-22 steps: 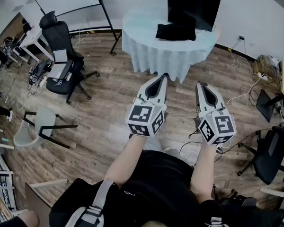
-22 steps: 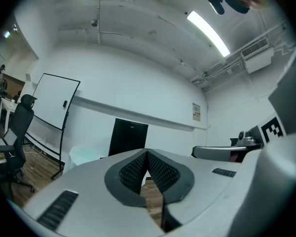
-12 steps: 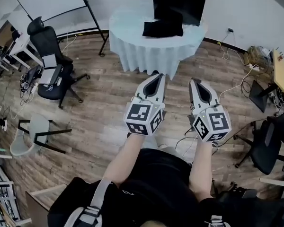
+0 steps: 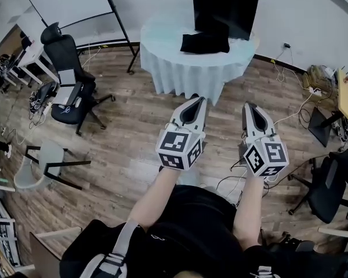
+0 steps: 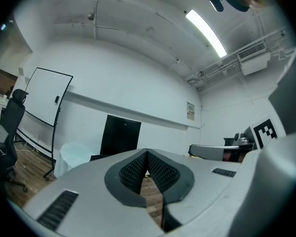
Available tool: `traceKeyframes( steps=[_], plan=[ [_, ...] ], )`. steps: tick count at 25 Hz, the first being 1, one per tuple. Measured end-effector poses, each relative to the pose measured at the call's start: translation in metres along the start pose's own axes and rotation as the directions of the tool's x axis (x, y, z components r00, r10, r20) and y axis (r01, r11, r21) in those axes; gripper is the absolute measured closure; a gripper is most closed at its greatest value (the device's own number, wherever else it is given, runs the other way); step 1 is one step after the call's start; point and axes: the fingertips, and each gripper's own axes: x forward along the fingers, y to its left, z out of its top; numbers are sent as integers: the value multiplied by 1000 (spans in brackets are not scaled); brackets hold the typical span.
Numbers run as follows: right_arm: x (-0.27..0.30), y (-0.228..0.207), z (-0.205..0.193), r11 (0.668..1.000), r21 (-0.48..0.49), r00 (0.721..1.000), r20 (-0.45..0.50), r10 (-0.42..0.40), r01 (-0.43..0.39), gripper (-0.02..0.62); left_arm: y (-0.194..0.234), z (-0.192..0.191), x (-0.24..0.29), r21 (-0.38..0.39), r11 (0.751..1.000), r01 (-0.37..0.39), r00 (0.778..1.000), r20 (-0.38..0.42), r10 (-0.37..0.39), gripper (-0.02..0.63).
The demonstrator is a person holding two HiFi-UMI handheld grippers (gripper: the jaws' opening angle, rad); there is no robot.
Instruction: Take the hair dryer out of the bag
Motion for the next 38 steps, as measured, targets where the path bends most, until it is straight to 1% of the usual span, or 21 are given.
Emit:
traceKeyframes(
  steps=[3,7,10,13,16,19,21,24,27,30,32,36,38],
  plan=[
    [9,5,-3,1000,10,1000,1,27,-27,594,14,-1,-2,-15,999,-30,1000,1,30,596],
    [25,15,-3,997,14,997,20,81,-81,594,27,0,1,-22,999,-49,999,10,49,597],
    [37,10,-2,998,-9,998,32,62,-61,594,40,-1,11,-30,998,-58,998,10,59,596],
    [45,-4,1,999,-21,999,38,38,-37,594,52,-3,26,-43,997,-61,998,9,61,597],
    [51,-27,1,1000,-24,999,35,6,-5,594,62,-7,49,-63,996,-61,998,8,62,596],
    [68,-55,-1,999,-5,999,32,-32,32,594,70,-12,80,-71,996,-50,999,-1,50,595],
    [82,-66,-2,999,3,999,28,-37,37,594,73,-15,98,-75,996,-41,999,-13,41,596],
    [99,-71,-4,1000,-6,1000,9,-24,24,594,78,-17,120,-81,996,-39,999,-25,37,595],
    [113,-77,-24,1000,6,999,-36,-19,19,594,88,-32,136,-91,995,-47,997,-57,42,596],
    [127,-94,-58,998,54,994,-106,-32,38,594,102,-60,152,-137,989,-53,993,-108,39,595],
    [140,-105,-73,995,91,989,-140,-36,49,594,110,-76,163,-153,987,-56,988,-150,33,595],
    [190,-119,-82,991,131,989,-148,-8,28,594,138,-81,200,-116,991,-62,980,-196,39,595],
    [213,-122,-94,988,151,985,-172,8,18,594,153,-88,217,-116,991,-74,974,-222,46,595]
  ],
)
